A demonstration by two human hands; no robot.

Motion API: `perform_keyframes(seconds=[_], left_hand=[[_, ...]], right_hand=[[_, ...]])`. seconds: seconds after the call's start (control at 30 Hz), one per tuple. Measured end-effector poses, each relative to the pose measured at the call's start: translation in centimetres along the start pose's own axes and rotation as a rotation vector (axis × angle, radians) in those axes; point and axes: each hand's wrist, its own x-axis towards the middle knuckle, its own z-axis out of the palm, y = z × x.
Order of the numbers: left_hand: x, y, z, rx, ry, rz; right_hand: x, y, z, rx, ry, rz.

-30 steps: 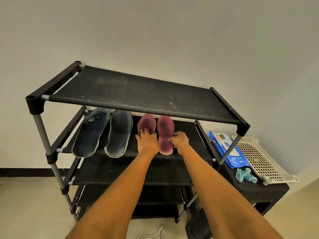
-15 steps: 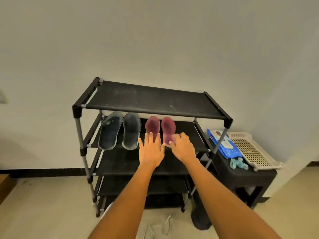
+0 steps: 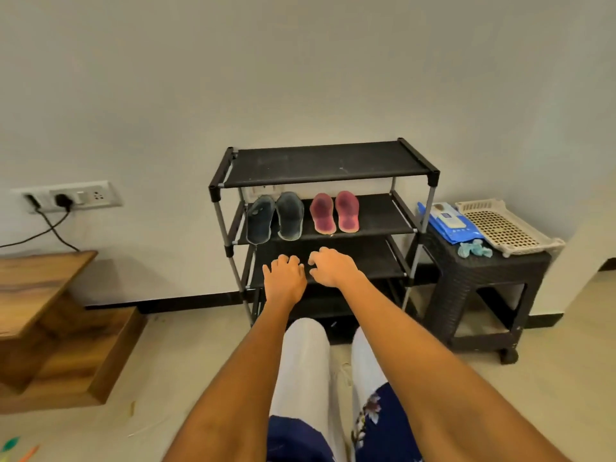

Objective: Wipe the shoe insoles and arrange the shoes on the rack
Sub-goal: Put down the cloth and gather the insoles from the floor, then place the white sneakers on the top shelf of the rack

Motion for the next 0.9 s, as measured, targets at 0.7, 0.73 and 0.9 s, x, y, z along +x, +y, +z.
perform_keyframes(seconds=[0.7, 0.73, 0.9], left_hand=[[8.2, -9.2, 19.4, 0.006, -0.258, -0.279], [8.1, -9.4, 19.9, 0.006, -0.27, -0.288], [7.4, -12.5, 23.6, -0.03, -0.382, -0.44]], right_hand=[[15.9, 4.5, 18.5, 0.256, -0.33, 0.003], [16.0, 4.5, 19.0, 0.275, -0.351, 0.004], [18.0, 3.4, 23.9, 0.32, -0.49, -0.04]])
